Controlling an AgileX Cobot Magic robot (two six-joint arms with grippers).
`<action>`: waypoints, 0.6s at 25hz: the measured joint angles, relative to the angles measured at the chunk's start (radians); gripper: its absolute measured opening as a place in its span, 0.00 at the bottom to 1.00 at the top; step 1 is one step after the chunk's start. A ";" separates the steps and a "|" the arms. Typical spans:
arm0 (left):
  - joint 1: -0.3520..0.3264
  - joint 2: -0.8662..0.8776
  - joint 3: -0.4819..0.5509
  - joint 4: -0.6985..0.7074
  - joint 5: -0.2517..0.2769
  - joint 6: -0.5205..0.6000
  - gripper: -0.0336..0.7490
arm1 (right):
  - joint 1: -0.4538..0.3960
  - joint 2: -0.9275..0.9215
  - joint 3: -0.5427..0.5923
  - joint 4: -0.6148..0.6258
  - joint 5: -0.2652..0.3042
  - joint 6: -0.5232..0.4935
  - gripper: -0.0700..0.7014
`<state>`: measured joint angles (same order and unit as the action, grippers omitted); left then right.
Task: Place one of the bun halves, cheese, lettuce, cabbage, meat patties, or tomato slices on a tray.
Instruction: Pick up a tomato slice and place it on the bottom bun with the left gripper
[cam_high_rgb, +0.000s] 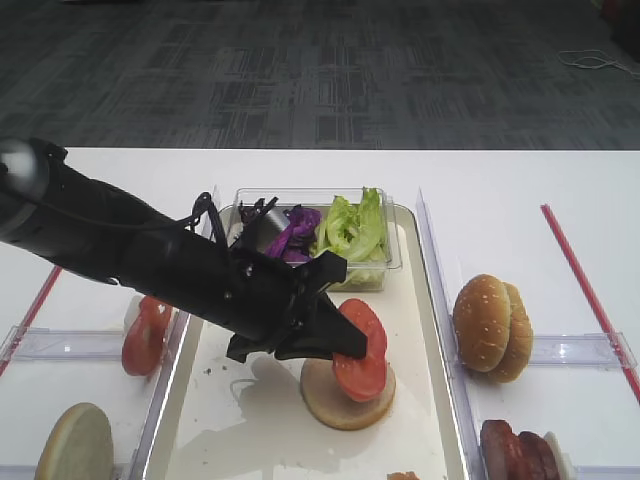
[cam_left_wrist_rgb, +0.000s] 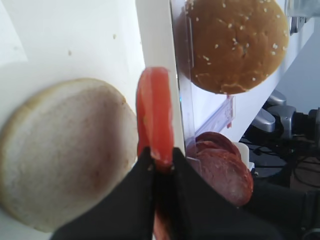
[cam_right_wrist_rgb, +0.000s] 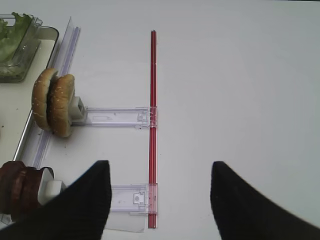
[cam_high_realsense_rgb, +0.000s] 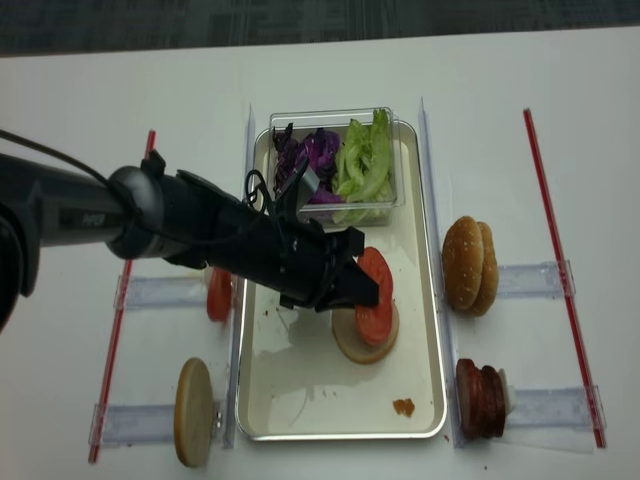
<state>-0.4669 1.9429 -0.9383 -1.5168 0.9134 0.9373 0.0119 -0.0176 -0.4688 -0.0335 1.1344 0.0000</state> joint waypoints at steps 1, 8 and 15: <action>0.000 0.000 0.000 0.000 0.000 0.000 0.07 | 0.000 0.000 0.000 0.000 0.000 0.000 0.68; 0.000 0.000 0.000 0.047 0.002 -0.036 0.07 | 0.000 0.000 0.000 0.000 0.000 0.000 0.68; 0.000 0.034 0.000 0.020 0.031 -0.027 0.07 | 0.000 0.000 0.000 0.000 0.000 0.000 0.68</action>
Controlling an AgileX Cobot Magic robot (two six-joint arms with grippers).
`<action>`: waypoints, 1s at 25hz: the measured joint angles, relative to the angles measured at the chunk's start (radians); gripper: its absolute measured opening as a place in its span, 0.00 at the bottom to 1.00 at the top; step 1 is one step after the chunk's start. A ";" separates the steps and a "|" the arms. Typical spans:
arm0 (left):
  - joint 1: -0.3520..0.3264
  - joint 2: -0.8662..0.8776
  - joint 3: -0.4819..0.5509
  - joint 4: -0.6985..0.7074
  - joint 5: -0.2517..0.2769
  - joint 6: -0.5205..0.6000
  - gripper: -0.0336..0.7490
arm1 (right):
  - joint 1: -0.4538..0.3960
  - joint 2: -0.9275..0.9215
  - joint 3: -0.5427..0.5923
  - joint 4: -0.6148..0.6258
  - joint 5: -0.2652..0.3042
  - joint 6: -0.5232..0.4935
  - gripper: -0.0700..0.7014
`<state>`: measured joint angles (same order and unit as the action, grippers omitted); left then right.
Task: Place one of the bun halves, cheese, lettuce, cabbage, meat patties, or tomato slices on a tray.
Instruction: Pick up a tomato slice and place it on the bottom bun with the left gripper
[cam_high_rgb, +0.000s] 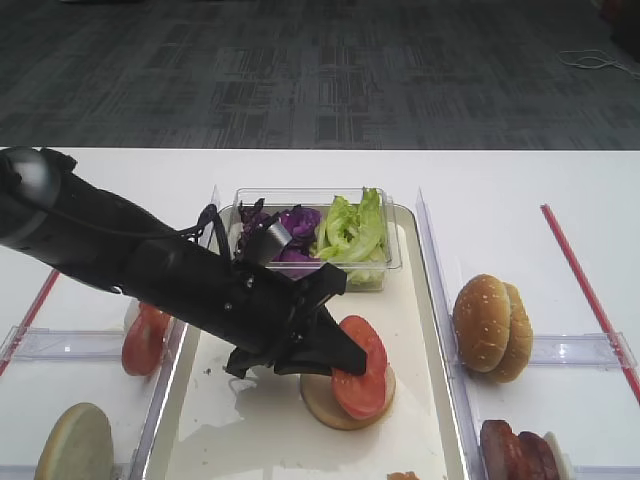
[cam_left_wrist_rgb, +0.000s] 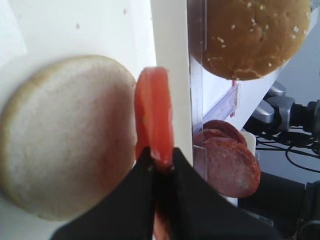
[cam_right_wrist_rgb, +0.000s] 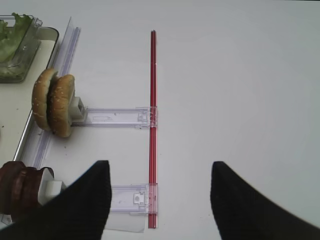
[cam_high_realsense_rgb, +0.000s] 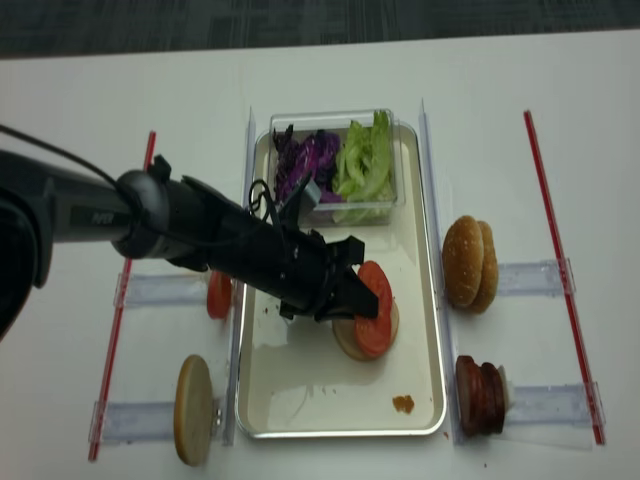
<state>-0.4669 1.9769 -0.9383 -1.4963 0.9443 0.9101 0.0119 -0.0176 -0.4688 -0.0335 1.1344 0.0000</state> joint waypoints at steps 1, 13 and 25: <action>0.000 0.003 0.000 -0.005 0.000 0.000 0.07 | 0.000 0.000 0.000 0.000 0.000 0.000 0.68; 0.000 0.005 0.000 -0.020 -0.002 0.007 0.08 | 0.000 0.000 0.000 0.000 0.000 0.000 0.68; 0.000 0.005 0.000 -0.020 -0.006 -0.038 0.30 | 0.000 0.000 0.000 0.000 0.000 0.000 0.68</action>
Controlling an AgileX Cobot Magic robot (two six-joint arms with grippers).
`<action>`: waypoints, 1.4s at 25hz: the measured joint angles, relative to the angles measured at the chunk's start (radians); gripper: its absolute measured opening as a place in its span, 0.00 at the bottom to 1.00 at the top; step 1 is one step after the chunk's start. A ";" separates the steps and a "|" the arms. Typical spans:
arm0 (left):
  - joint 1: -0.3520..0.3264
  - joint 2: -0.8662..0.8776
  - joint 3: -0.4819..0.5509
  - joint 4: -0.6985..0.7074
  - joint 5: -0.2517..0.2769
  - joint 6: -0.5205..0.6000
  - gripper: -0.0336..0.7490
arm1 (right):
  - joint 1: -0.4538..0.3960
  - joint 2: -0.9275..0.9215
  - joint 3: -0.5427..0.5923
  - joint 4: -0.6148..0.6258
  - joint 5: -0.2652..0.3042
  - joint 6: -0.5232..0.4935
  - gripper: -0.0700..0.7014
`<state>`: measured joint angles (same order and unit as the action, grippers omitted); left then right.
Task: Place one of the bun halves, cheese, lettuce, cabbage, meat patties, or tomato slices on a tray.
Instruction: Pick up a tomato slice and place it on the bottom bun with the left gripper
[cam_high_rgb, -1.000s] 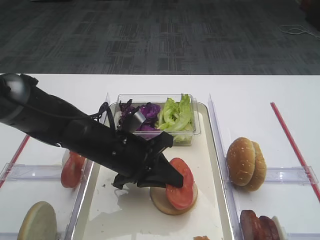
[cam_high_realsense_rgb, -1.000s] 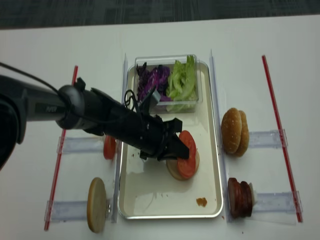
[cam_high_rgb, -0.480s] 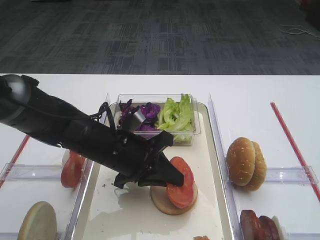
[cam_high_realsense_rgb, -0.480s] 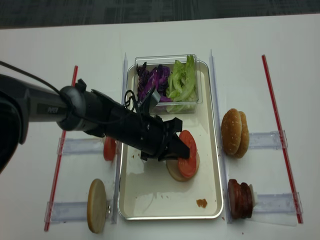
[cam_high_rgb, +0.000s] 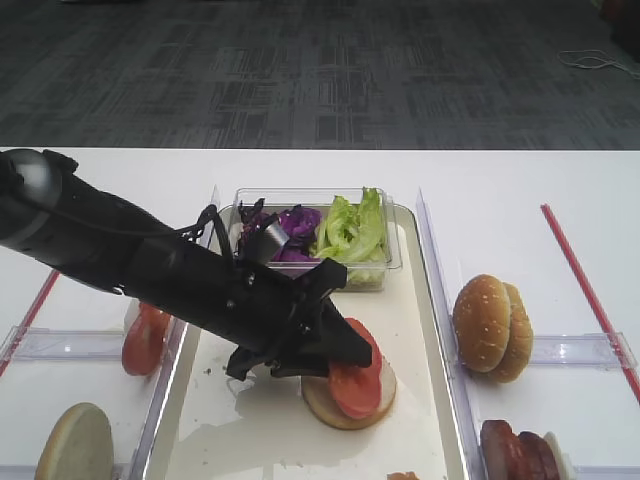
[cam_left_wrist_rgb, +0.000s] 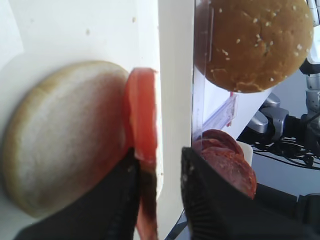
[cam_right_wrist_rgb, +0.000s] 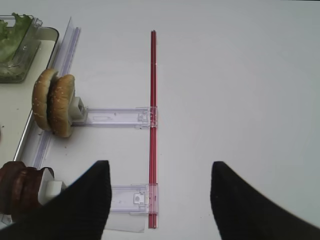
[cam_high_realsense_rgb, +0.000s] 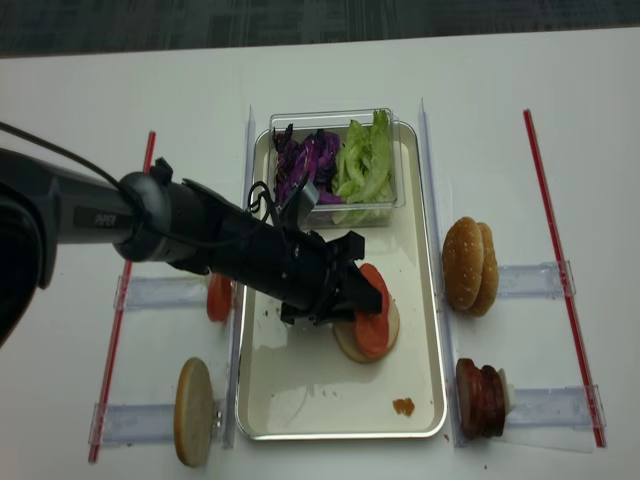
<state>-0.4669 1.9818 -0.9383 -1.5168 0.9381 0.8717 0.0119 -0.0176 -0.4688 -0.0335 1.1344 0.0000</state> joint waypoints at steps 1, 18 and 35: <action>0.000 0.000 0.000 0.000 0.000 -0.005 0.33 | 0.000 0.000 0.000 0.000 0.000 0.000 0.68; 0.001 0.000 -0.112 0.221 0.012 -0.248 0.40 | 0.000 0.000 0.000 0.000 0.000 0.000 0.68; 0.001 0.000 -0.332 0.711 0.114 -0.611 0.40 | 0.000 0.000 0.000 0.000 0.000 0.000 0.68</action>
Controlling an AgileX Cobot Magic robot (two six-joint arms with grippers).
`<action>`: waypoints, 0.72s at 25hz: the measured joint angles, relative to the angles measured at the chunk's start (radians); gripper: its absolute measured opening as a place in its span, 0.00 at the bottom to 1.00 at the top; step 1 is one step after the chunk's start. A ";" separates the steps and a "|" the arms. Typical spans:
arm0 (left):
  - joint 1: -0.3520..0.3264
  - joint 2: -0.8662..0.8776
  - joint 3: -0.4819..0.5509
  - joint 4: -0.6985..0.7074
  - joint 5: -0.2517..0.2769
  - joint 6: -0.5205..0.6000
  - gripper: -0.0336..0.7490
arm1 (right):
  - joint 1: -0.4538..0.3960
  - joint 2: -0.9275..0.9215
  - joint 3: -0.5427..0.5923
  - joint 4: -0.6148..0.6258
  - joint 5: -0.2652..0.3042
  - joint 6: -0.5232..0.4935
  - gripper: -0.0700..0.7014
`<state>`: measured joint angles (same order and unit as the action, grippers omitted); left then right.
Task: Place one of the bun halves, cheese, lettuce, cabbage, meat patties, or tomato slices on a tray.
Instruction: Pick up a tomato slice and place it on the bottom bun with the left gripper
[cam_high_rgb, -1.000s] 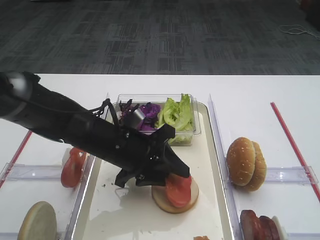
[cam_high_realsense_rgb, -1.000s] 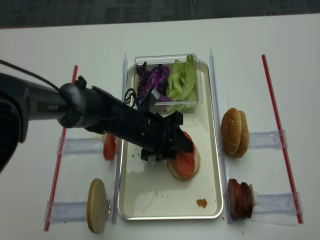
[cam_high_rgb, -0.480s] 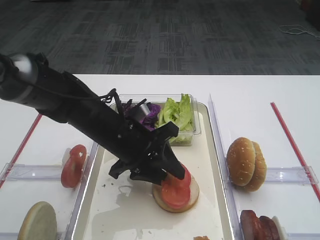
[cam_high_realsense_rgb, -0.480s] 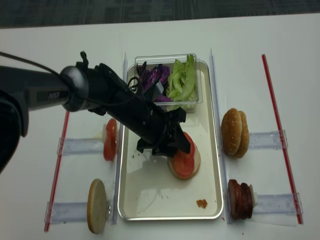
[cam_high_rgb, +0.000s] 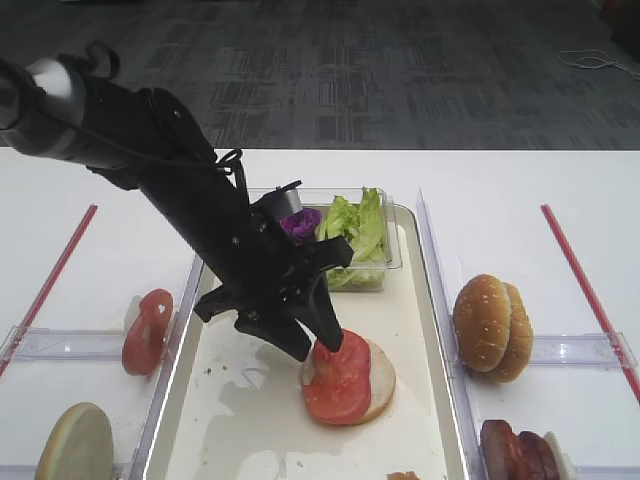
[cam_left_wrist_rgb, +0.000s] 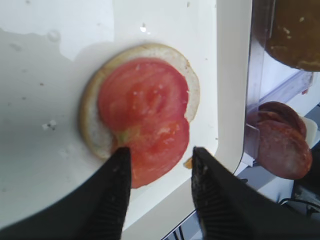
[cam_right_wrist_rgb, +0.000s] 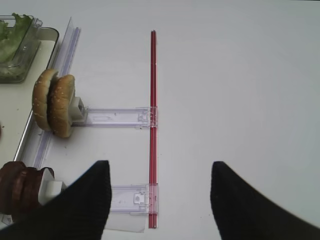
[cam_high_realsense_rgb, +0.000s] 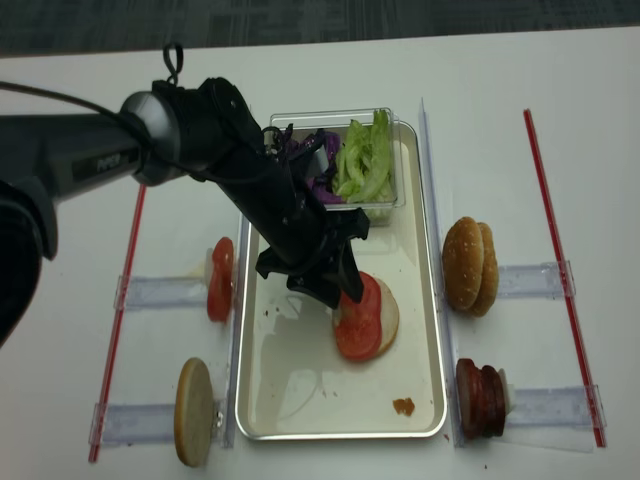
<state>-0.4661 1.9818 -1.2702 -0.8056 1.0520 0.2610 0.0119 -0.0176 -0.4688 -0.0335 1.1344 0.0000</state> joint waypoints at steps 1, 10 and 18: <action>0.000 0.000 -0.016 0.031 0.011 -0.018 0.40 | 0.000 0.000 0.000 0.000 0.000 0.000 0.68; 0.000 0.000 -0.172 0.256 0.138 -0.170 0.40 | 0.000 0.000 0.000 0.000 0.000 0.000 0.68; 0.000 -0.022 -0.279 0.495 0.155 -0.345 0.40 | 0.000 0.000 0.000 0.000 0.000 0.000 0.68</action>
<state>-0.4661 1.9593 -1.5492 -0.3102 1.2071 -0.0841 0.0119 -0.0176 -0.4688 -0.0335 1.1344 0.0000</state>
